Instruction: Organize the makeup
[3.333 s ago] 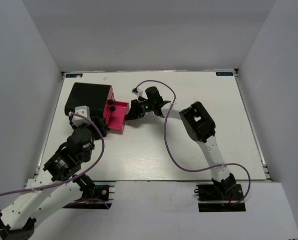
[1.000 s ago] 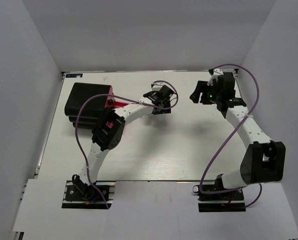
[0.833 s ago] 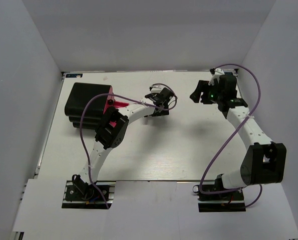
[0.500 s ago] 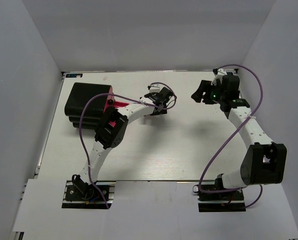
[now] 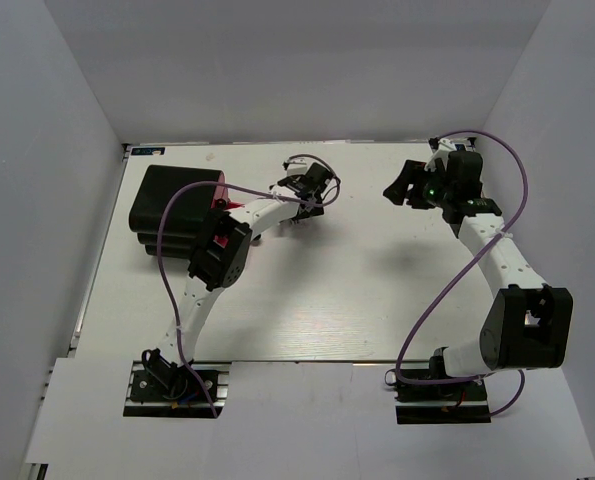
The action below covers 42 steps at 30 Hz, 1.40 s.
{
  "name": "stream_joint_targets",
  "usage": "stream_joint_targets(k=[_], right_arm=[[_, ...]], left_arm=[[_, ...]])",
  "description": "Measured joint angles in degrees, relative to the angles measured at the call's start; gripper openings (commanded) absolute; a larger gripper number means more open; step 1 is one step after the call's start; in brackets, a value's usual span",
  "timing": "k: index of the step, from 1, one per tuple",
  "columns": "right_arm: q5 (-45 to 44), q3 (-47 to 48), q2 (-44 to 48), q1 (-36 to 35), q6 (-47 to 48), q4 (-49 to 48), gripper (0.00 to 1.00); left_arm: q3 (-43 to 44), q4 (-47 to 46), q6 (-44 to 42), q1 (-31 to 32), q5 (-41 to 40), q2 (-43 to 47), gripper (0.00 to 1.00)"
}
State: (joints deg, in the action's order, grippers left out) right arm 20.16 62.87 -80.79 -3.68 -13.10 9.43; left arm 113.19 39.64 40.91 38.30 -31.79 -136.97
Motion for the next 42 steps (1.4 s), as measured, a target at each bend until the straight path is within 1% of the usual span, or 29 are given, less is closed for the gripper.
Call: stream_joint_targets(k=[3, 4, 6, 7, 9, 10, 11, 12, 13, 15, 17, 21, 23, 27, 30, 34, 42], right_arm=[[0.5, 0.0, 0.0, 0.3, 0.0, 0.0, 0.7], [0.7, 0.0, 0.0, 0.4, -0.1, -0.1, 0.7], [1.0, 0.0, 0.0, 0.6, -0.1, -0.2, 0.7], [1.1, 0.0, 0.0, 0.7, -0.1, -0.2, 0.69], [1.4, -0.1, 0.0, 0.8, -0.2, -0.2, 0.67], [1.7, -0.3, 0.0, 0.8, -0.2, -0.3, 0.65], [2.3, -0.6, 0.0, 0.9, -0.2, -0.5, 0.63], [3.0, -0.8, 0.0, 0.9, -0.2, -0.6, 0.59], [3.8, -1.0, 0.0, 1.0, 0.0, -0.5, 0.52], [5.9, -1.5, 0.0, 1.0, 0.2, -0.6, 0.44], [8.2, -1.7, -0.1, 1.0, 0.2, -0.6, 0.44], [11.5, -1.7, -0.2, 0.9, 0.2, -0.6, 0.42], [12.5, -1.7, -0.3, 0.9, 0.2, -0.7, 0.42], [13.6, -1.7, -0.6, 0.7, 0.2, -0.7, 0.42], [14.2, -1.7, -0.8, 0.6, 0.2, -0.7, 0.42], [14.6, -1.7, -0.9, 0.6, 0.2, -0.7, 0.42], [14.8, -1.8, -1.2, 0.6, 0.1, -0.7, 0.42]], left_arm=[[0.0, -1.2, -0.5, -0.4, 0.5, -0.2, 0.83], [0.0, -1.5, -0.7, -0.4, 0.8, -0.2, 0.75], [-0.3, -2.4, -1.2, -0.3, 1.3, -0.2, 0.66], [-0.6, -2.9, -1.6, -0.3, 1.2, 0.0, 0.57], [-1.9, -4.1, -2.5, -0.3, 1.4, 0.7, 0.49], [-3.0, -4.6, -2.9, -0.1, 1.6, 1.3, 0.44], [-4.3, -4.7, -3.6, -0.1, 1.7, 2.1, 0.41], [-5.5, -4.8, -4.3, 0.1, 1.7, 3.1, 0.39], [-6.9, -4.9, -5.1, 0.2, 1.8, 4.4, 0.37], [-9.6, -4.9, -6.9, 0.5, 2.1, 7.6, 0.35], [-12.7, -5.2, -8.9, 0.5, 2.7, 12.0, 0.3], [-19.2, -5.7, -14.3, 0.4, 3.2, 24.3, 0.28], [-21.0, -5.6, -16.9, 0.4, 3.0, 30.0, 0.28], [-23.2, -5.4, -20.7, 0.3, 1.6, 36.7, 0.28], [-27.0, -5.2, -23.0, 0.0, -0.2, 38.7, 0.29], [-31.5, -4.0, -25.6, 0.0, -1.7, 38.7, 0.29], [-34.4, -4.0, -27.7, -0.8, -1.6, 38.7, 0.3]])
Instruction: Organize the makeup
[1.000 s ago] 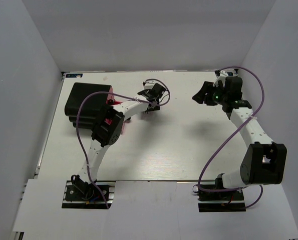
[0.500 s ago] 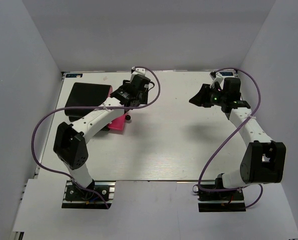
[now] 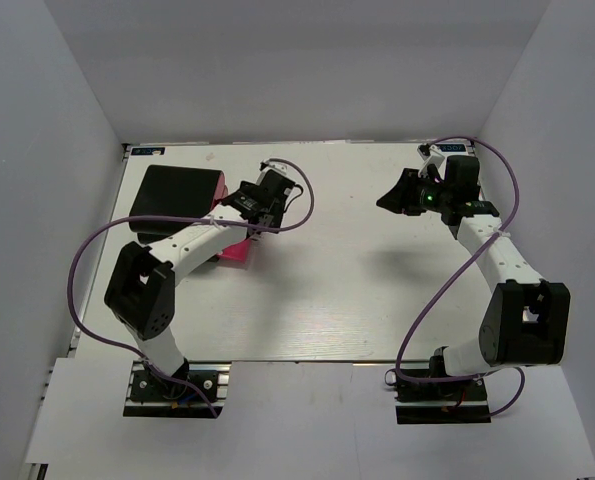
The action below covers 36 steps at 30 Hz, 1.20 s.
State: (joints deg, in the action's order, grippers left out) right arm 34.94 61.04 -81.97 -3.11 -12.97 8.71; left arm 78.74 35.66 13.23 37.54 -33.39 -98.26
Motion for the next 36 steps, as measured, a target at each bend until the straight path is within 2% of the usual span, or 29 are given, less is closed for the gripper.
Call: stream_joint_targets(k=[19, 24, 28, 36], right_arm=[[0.0, 0.0, -0.3, 0.0, -0.1, -0.2, 0.42], [0.0, 0.0, -0.3, 0.0, -0.1, -0.3, 0.42], [0.2, 0.0, -0.8, -0.1, -0.1, -0.3, 0.42], [0.2, 0.0, -1.3, -0.3, -0.1, -0.3, 0.42]], left_arm=[[-3.4, -2.4, 0.0, -6.3, 11.0, 0.0, 0.3], [-9.5, -4.1, 2.1, -6.3, 13.0, 3.0, 0.29], [-13.6, -3.8, 4.0, -6.3, 13.2, 6.3, 0.29], [-14.6, -4.9, 6.4, -6.3, 11.0, 6.7, 0.3]])
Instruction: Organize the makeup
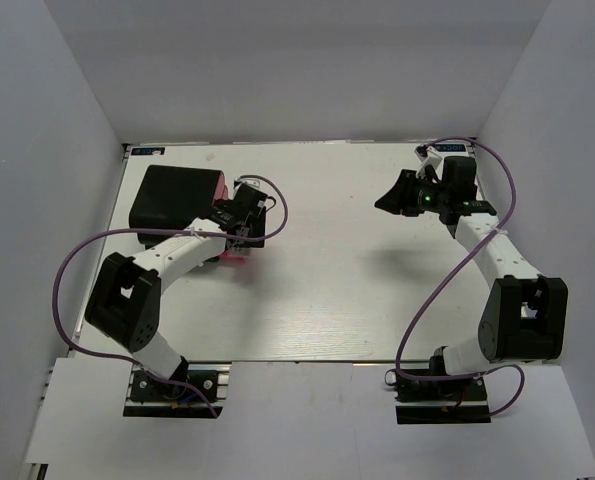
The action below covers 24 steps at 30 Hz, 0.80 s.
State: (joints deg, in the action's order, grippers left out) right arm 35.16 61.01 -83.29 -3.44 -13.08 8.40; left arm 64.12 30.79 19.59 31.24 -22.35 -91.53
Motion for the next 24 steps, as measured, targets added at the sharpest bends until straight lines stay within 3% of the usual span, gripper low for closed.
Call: stream_joint_targets(k=[11, 24], right_arm=[[0.0, 0.0, 0.0, 0.0, 0.0, 0.0, 0.42], [0.0, 0.0, 0.0, 0.0, 0.0, 0.0, 0.42]], left_arm=[[0.0, -1.3, 1.1, -0.1, -3.8, -1.8, 0.33], [1.0, -1.3, 2.0, -0.4, -4.9, -4.6, 0.52]])
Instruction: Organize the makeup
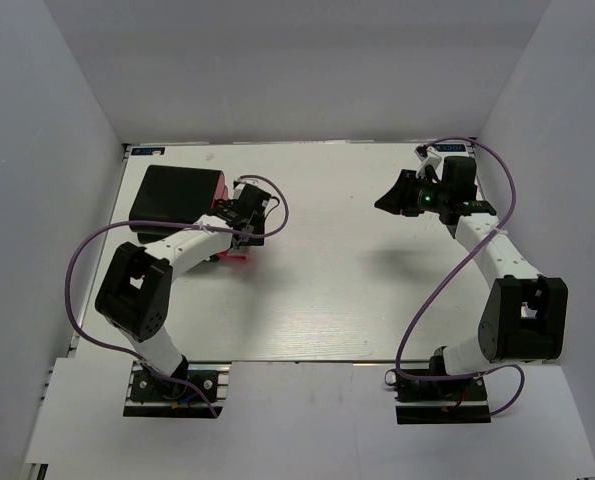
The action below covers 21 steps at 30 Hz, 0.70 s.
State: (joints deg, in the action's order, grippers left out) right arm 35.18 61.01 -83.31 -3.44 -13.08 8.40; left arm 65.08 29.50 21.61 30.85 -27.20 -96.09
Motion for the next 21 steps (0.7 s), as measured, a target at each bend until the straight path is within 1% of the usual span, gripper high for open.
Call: stream_joint_targets(k=[1, 3, 4, 7, 11, 17, 21], right_arm=[[0.0, 0.0, 0.0, 0.0, 0.0, 0.0, 0.42], [0.1, 0.0, 0.0, 0.0, 0.0, 0.0, 0.42], [0.2, 0.0, 0.0, 0.0, 0.0, 0.0, 0.42], [0.2, 0.0, 0.0, 0.0, 0.0, 0.0, 0.42], [0.2, 0.0, 0.0, 0.0, 0.0, 0.0, 0.42], [0.2, 0.0, 0.0, 0.0, 0.0, 0.0, 0.42], [0.2, 0.0, 0.0, 0.0, 0.0, 0.0, 0.43]], left_arm=[[0.2, 0.0, 0.1, 0.0, -0.1, 0.0, 0.56], [0.6, 0.0, 0.1, -0.2, -0.2, 0.0, 0.61], [0.7, 0.0, 0.2, -0.3, -0.3, 0.0, 0.65], [1.1, 0.0, 0.3, -0.4, -0.5, 0.0, 0.72], [1.5, 0.3, 0.5, -0.5, -0.6, -0.2, 0.78], [2.6, 0.5, 0.5, -0.8, -0.9, -0.2, 0.84], [3.1, 0.5, 0.6, -1.2, -1.0, -0.3, 0.85]])
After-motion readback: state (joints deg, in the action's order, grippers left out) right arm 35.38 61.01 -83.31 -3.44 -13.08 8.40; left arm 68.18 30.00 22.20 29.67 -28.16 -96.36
